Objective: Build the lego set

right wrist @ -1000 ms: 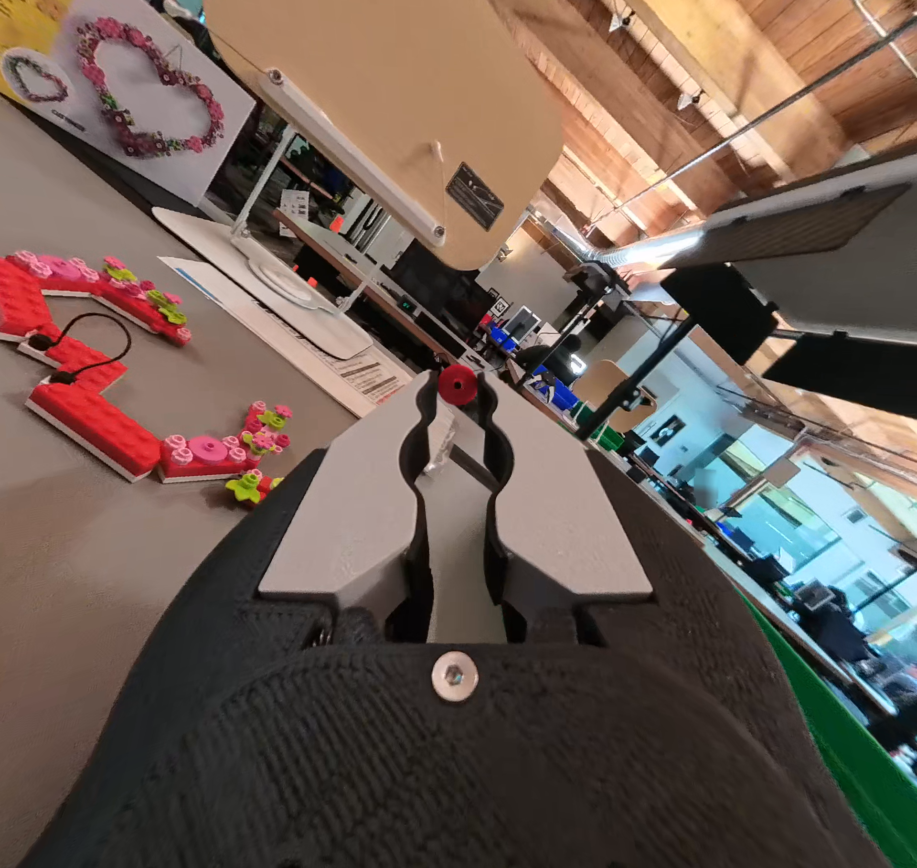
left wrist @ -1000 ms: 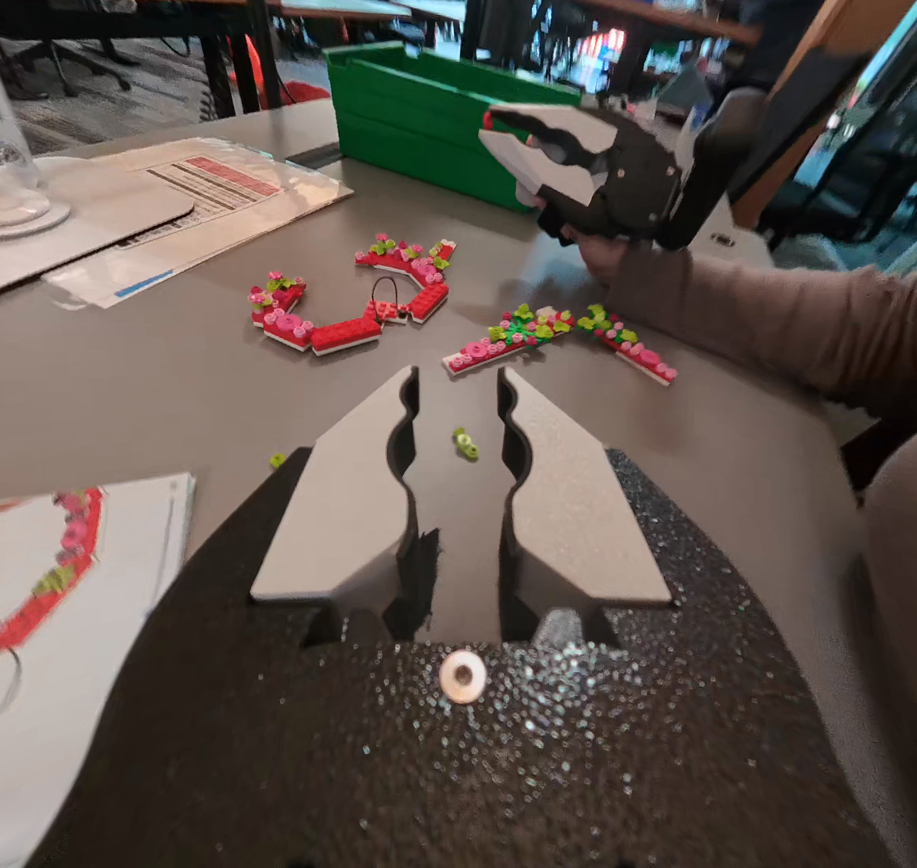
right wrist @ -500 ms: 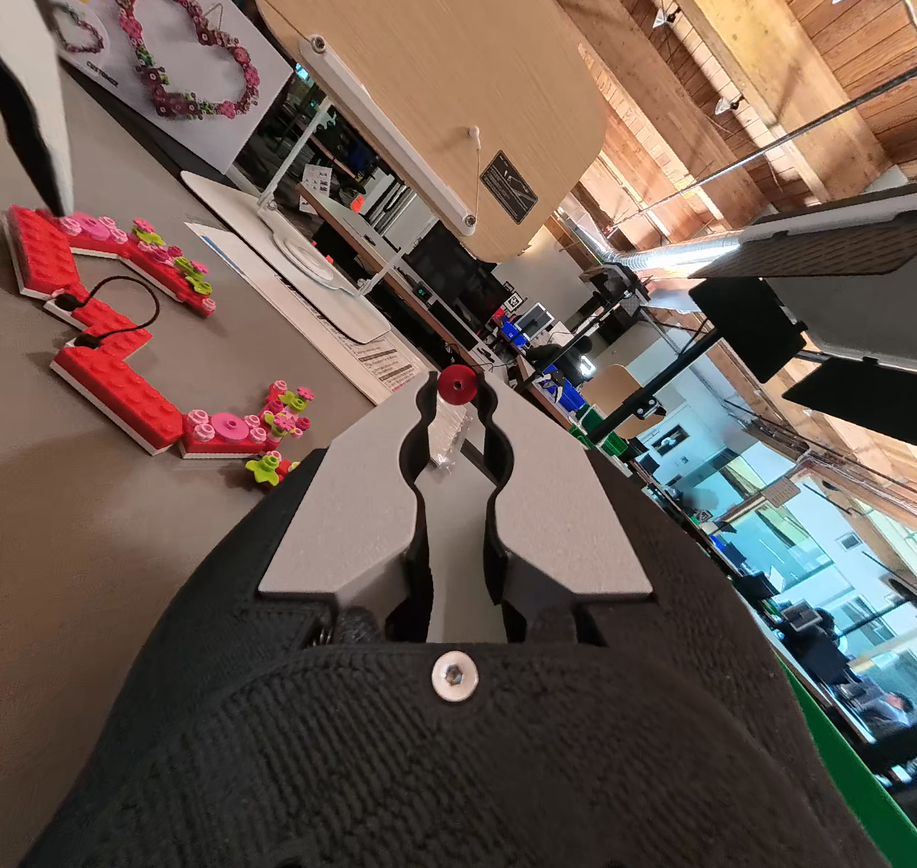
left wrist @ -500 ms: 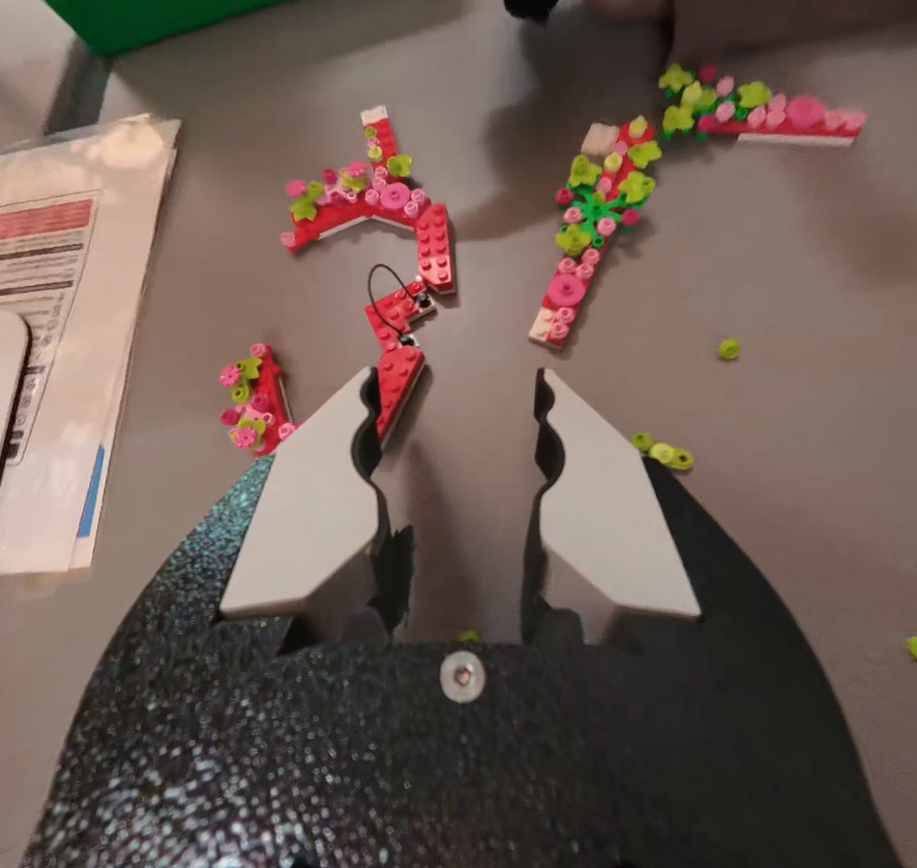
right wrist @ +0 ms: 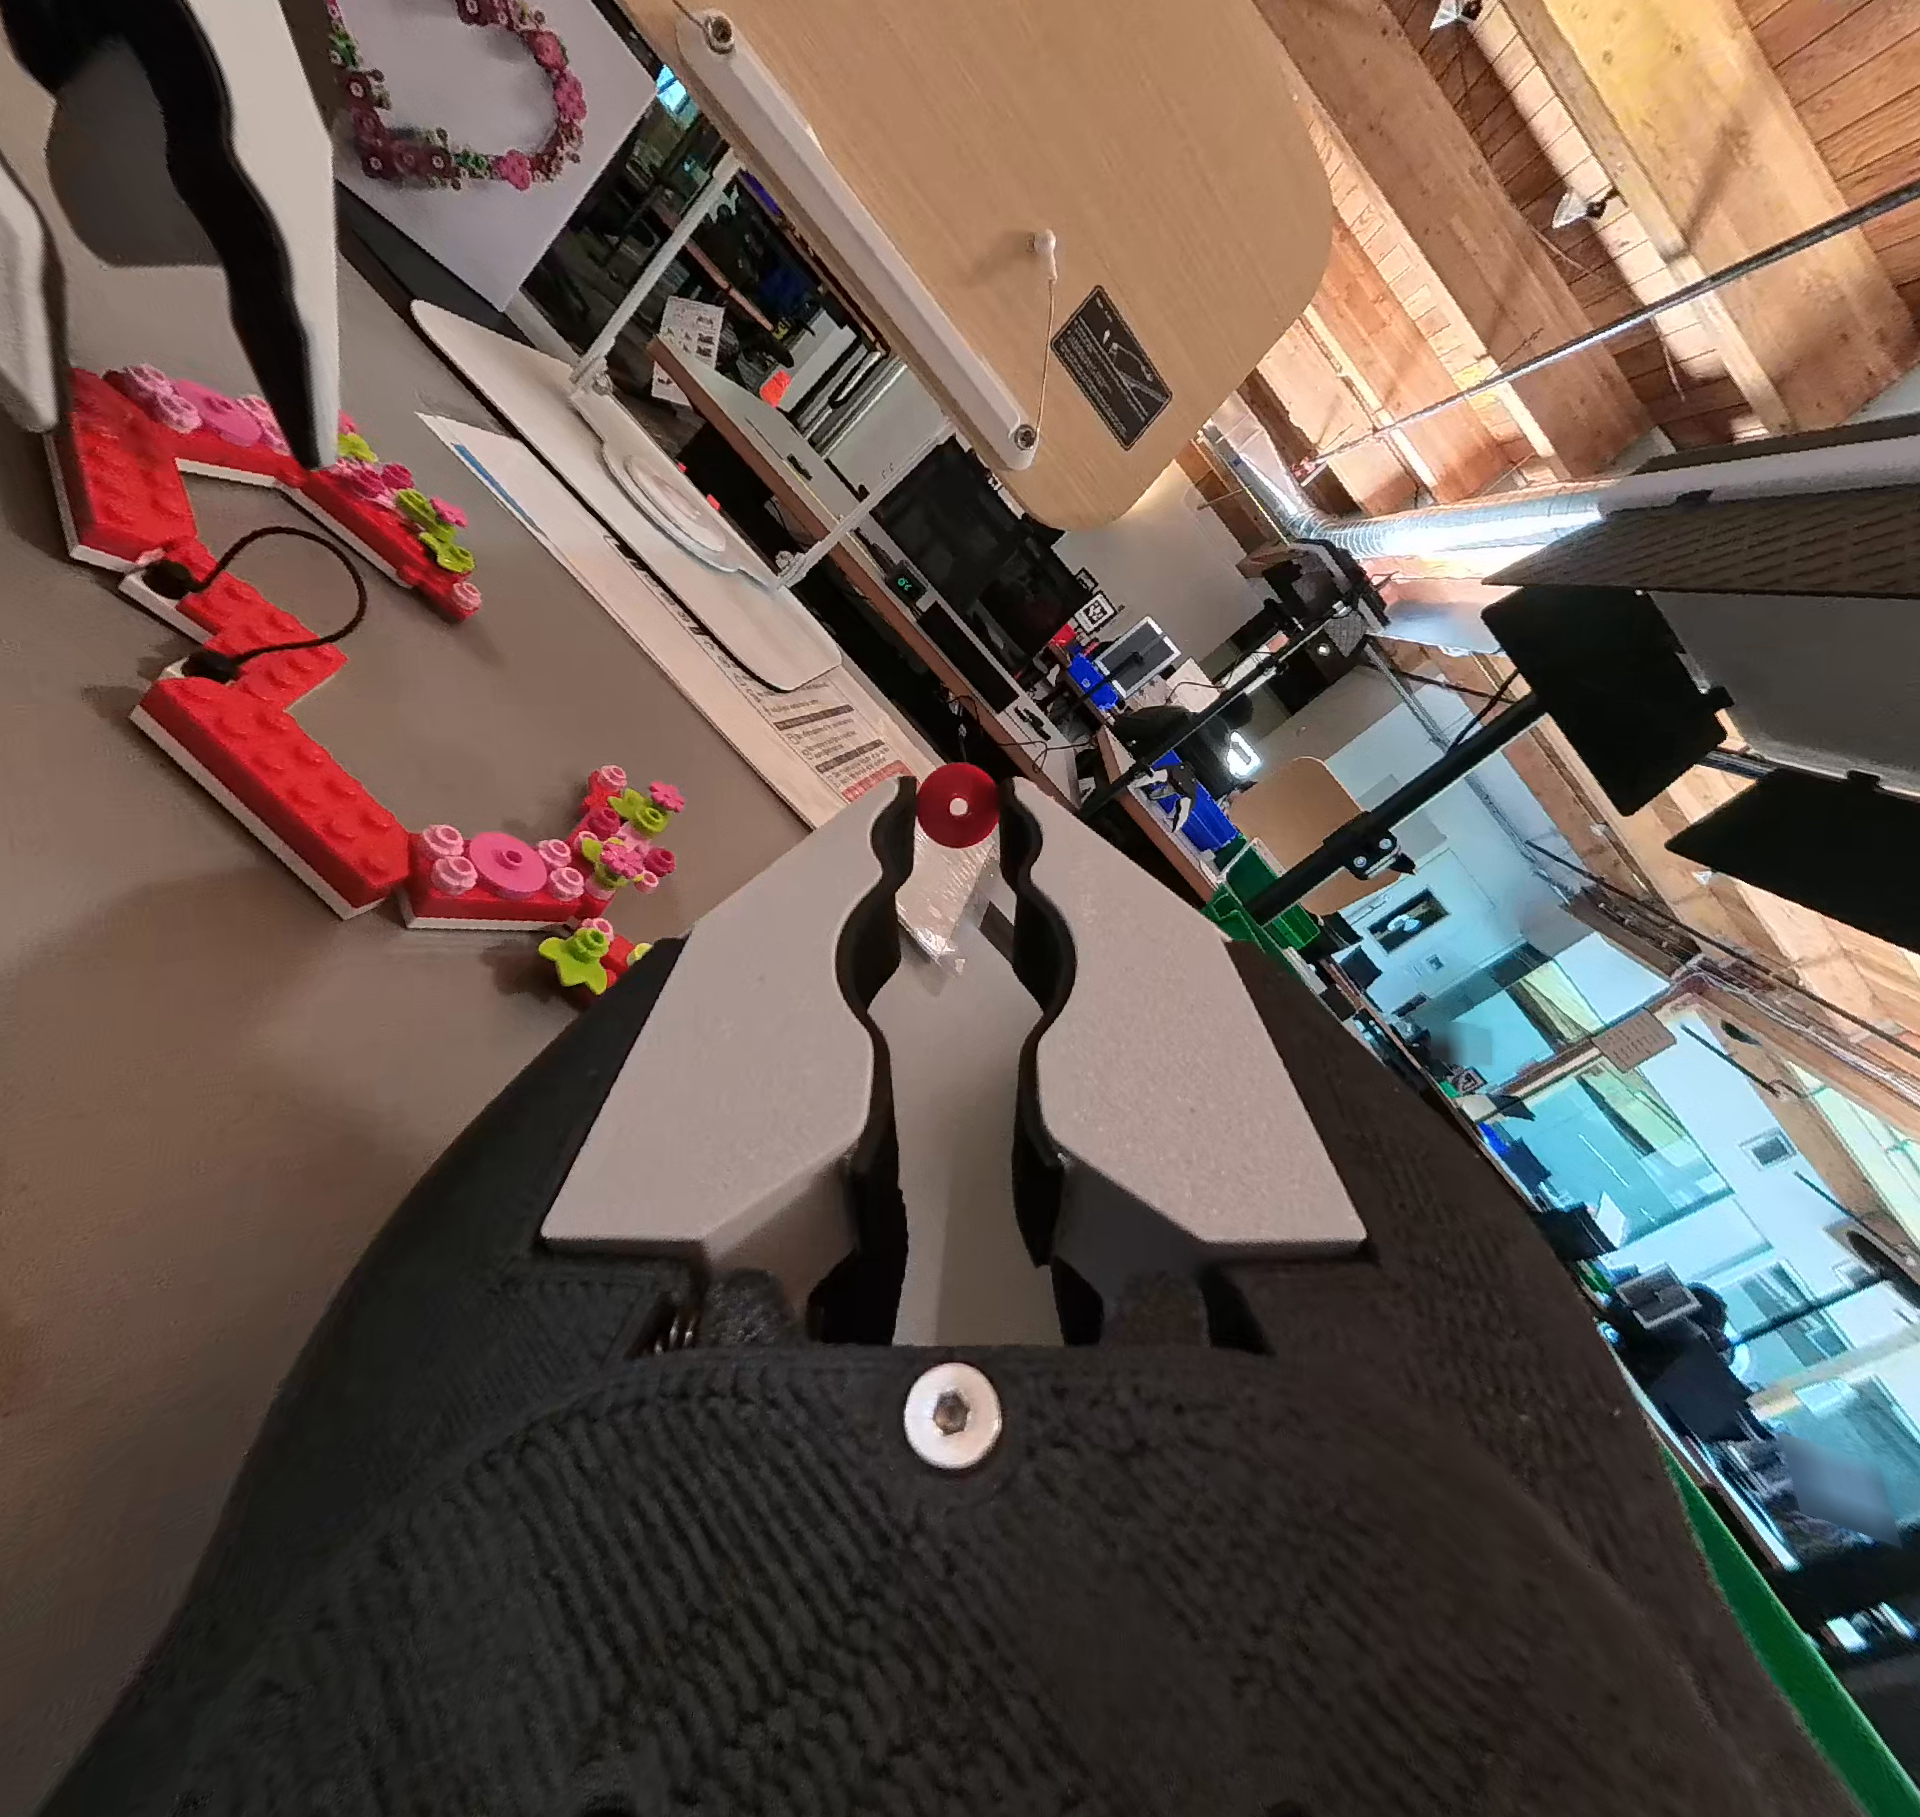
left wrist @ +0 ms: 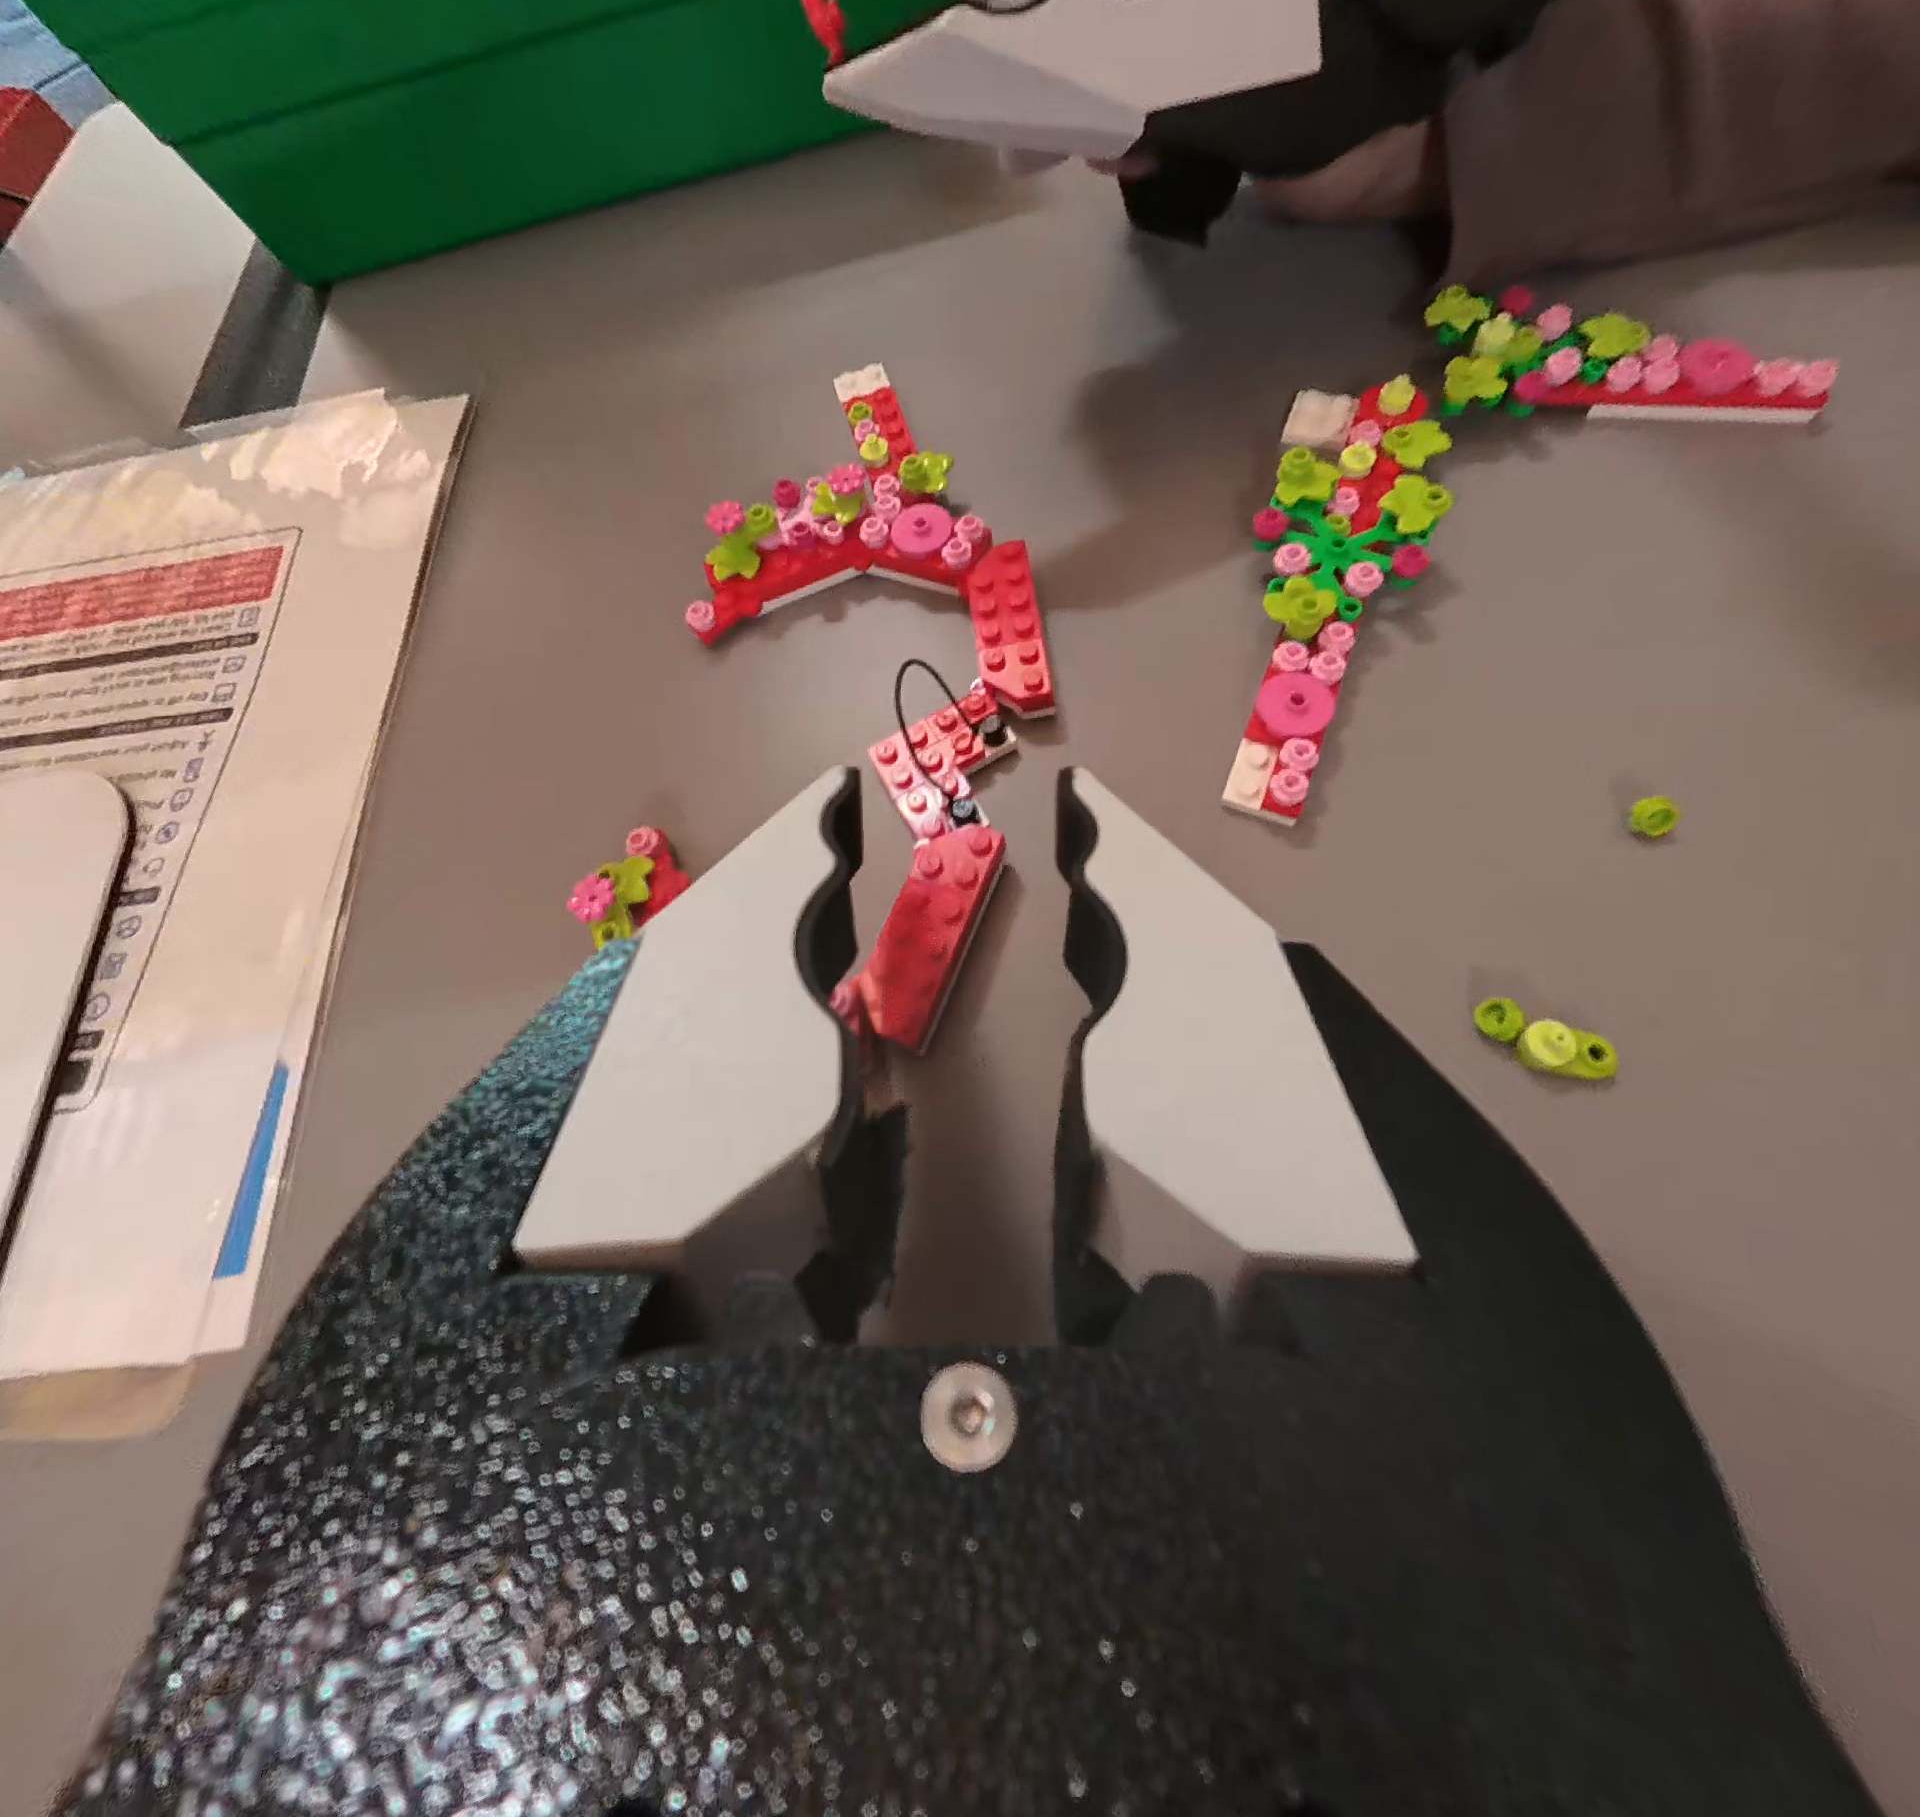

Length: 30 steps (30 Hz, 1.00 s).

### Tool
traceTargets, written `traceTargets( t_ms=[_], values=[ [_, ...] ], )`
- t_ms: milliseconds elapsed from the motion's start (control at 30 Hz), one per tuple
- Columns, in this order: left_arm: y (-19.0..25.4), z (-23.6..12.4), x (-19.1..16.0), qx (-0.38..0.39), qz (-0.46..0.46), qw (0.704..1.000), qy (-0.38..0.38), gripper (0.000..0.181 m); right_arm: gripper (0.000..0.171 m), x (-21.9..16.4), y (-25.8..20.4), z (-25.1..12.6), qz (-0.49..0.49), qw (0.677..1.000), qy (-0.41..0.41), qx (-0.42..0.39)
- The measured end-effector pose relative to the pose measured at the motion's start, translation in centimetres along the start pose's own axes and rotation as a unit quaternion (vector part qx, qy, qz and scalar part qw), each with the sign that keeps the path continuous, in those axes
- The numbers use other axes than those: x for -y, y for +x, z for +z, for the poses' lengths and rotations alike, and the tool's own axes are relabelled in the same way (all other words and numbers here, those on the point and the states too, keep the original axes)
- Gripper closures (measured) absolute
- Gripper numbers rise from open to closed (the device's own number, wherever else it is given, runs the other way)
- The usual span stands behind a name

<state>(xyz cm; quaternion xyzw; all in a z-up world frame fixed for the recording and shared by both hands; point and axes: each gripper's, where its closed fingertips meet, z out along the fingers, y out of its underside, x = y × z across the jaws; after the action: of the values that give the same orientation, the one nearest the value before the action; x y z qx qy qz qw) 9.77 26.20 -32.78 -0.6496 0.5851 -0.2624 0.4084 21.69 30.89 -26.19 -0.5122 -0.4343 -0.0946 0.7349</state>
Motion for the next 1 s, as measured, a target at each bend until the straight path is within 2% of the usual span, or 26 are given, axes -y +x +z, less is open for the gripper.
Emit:
traceTargets(
  t_ms=[133, 400, 633, 1000],
  values=[
    [-0.4, 0.5, -0.9, 0.008, 0.004, 1.000, -0.028, 0.143, 0.157, -0.2, -0.2, 0.1, -0.007, 1.000, -0.006, 0.003],
    [-0.5, 0.8, -2.3, -0.006, -0.058, 0.997, -0.058, 0.128, 0.157, -0.6, -0.1, 0.3, -0.007, 1.000, -0.018, 0.001],
    [-0.1, 0.9, -3.2, -0.021, -0.060, 0.995, -0.078, 0.143, 0.157, -0.9, 0.3, 0.3, 0.002, 1.000, -0.022, -0.007],
    [0.0, 1.0, -3.1, -0.019, -0.038, 0.996, -0.075, 0.154, 0.157, -0.4, -0.3, 0.4, -0.002, 1.000, -0.014, 0.006]
  ],
)
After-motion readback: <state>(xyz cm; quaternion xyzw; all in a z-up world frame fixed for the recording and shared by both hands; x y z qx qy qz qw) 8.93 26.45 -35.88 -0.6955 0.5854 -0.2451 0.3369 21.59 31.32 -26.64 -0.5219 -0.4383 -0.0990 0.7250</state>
